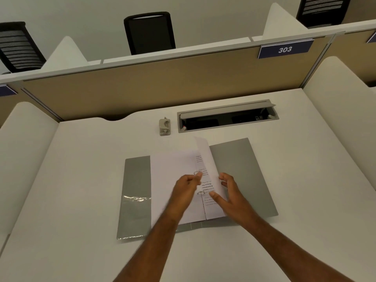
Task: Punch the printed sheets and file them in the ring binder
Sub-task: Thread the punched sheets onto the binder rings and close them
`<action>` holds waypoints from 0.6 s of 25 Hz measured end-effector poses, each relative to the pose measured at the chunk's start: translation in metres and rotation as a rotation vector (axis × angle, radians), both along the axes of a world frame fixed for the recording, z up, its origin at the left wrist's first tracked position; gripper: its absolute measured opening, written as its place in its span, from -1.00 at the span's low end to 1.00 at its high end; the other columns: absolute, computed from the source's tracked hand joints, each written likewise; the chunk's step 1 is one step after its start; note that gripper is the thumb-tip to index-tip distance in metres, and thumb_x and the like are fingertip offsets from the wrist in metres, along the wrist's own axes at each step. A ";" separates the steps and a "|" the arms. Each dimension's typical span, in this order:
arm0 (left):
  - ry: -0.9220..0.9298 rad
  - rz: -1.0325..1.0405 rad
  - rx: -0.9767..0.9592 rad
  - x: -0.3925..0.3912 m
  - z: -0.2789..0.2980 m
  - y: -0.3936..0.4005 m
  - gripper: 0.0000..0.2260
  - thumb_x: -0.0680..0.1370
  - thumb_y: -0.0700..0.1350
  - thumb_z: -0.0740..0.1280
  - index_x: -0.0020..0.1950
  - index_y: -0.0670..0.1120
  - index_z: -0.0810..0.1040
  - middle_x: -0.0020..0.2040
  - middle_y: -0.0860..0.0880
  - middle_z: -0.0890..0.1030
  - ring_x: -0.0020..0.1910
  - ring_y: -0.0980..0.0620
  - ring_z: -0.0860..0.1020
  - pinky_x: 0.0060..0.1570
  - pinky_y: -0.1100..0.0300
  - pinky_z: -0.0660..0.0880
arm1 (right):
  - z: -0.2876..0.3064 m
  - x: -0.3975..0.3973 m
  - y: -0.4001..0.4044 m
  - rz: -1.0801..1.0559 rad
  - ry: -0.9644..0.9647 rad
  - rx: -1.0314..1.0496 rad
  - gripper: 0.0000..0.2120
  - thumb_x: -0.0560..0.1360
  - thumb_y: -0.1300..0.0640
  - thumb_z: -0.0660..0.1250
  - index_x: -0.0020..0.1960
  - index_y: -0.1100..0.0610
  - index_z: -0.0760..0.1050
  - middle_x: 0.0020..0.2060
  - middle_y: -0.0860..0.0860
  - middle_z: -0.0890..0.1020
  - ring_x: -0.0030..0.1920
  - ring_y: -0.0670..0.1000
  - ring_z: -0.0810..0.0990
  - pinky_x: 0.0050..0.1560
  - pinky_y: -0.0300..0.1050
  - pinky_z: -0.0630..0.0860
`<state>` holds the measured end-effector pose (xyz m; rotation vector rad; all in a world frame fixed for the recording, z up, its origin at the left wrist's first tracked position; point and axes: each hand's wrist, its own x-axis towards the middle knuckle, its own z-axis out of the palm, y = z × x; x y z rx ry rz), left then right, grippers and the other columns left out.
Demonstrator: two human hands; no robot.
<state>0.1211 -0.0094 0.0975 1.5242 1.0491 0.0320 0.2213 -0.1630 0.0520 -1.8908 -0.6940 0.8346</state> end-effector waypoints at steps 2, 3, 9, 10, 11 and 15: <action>0.001 -0.034 -0.045 0.014 0.002 -0.013 -0.65 0.61 0.26 0.27 0.15 0.01 0.60 0.02 0.11 0.67 0.05 0.09 0.64 0.12 0.10 0.57 | 0.002 -0.006 0.003 0.022 -0.050 -0.033 -0.28 0.48 -0.25 0.33 0.50 -0.11 0.08 0.43 -0.19 0.29 0.38 -0.17 0.32 0.31 -0.19 0.37; 0.000 -0.023 -0.041 0.018 0.000 -0.017 -0.66 0.61 0.22 0.29 0.12 -0.03 0.61 -0.01 0.07 0.68 0.02 0.05 0.66 0.06 0.13 0.59 | 0.002 -0.009 0.005 0.032 -0.073 -0.047 -0.25 0.46 -0.29 0.32 0.51 -0.11 0.08 0.44 -0.19 0.29 0.37 -0.18 0.32 0.32 -0.19 0.35; 0.057 0.053 0.121 0.018 -0.005 -0.004 -0.82 0.62 -0.01 0.36 -0.08 -0.09 0.51 -0.16 -0.05 0.58 -0.16 0.00 0.57 -0.22 0.27 0.48 | -0.001 -0.011 0.003 0.062 -0.081 -0.061 -0.12 0.34 -0.56 0.21 0.52 -0.18 0.08 0.48 -0.16 0.29 0.43 -0.07 0.34 0.42 0.05 0.40; 0.058 0.059 0.137 0.014 -0.004 0.002 -0.81 0.62 -0.01 0.36 -0.10 -0.10 0.49 -0.16 -0.07 0.56 -0.17 0.00 0.55 -0.21 0.24 0.47 | 0.000 -0.011 0.002 0.055 -0.069 -0.051 -0.15 0.36 -0.55 0.19 0.52 -0.18 0.09 0.48 -0.16 0.28 0.44 -0.08 0.33 0.44 0.06 0.38; 0.054 0.072 0.146 0.010 -0.002 0.007 -0.80 0.62 -0.01 0.36 -0.09 -0.12 0.49 -0.15 -0.10 0.56 -0.18 0.00 0.53 -0.21 0.23 0.46 | -0.001 -0.009 0.001 0.046 -0.065 -0.046 -0.17 0.38 -0.55 0.17 0.52 -0.18 0.10 0.49 -0.17 0.28 0.45 -0.10 0.32 0.45 0.08 0.37; 0.005 0.160 0.136 -0.009 0.011 0.026 -0.77 0.63 -0.03 0.35 0.03 -0.22 0.54 -0.07 -0.08 0.63 -0.15 0.04 0.60 -0.25 0.30 0.47 | -0.006 -0.003 -0.002 0.027 -0.072 -0.040 -0.24 0.42 -0.53 0.13 0.51 -0.19 0.14 0.47 -0.20 0.30 0.44 -0.14 0.32 0.45 0.11 0.36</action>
